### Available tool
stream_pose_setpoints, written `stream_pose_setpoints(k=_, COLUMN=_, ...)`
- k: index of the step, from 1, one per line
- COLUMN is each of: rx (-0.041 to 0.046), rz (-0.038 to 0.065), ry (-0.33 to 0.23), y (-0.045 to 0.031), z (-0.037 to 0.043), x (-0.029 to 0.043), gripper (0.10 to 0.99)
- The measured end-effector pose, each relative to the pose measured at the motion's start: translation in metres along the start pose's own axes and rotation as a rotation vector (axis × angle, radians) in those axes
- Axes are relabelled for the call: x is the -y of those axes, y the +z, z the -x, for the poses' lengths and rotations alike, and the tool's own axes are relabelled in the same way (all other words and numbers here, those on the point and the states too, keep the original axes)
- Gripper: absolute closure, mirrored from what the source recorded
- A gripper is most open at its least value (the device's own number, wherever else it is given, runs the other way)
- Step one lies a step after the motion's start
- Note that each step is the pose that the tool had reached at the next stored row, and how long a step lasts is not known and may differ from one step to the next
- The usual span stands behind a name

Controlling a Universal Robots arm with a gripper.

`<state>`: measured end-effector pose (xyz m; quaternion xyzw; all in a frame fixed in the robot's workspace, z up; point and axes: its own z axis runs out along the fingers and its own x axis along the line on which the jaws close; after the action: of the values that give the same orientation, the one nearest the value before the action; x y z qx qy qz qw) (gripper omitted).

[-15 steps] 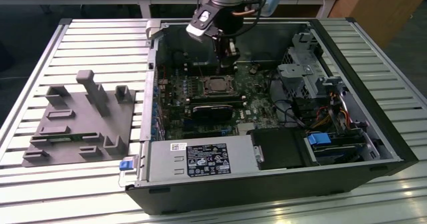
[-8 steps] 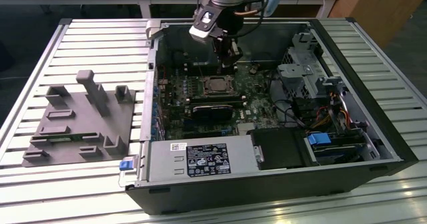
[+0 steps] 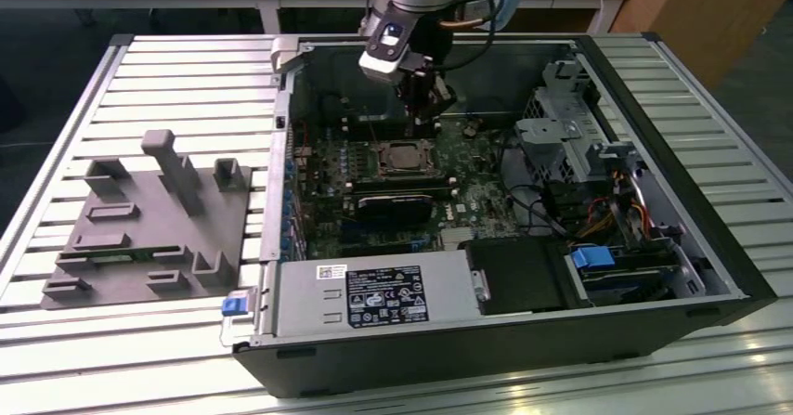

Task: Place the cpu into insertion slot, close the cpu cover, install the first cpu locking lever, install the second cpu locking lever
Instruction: 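Install the first cpu locking lever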

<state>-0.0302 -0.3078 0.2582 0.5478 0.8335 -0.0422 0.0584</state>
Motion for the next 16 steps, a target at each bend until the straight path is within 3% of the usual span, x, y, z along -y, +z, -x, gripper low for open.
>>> stream_pose_setpoints(k=6, rx=-0.0008, rz=0.012, ry=-0.103, y=0.0003, z=-0.0001, x=-0.0001, gripper=0.980)
stream_pose_setpoints(k=10, rx=-0.0117, rz=0.011, ry=-0.138, y=0.0014, z=-0.0002, x=0.0000, gripper=0.980)
stream_pose_setpoints(k=16, rx=-0.0133, rz=0.020, ry=-0.241, y=0.0029, z=-0.0004, x=0.0000, gripper=0.980)
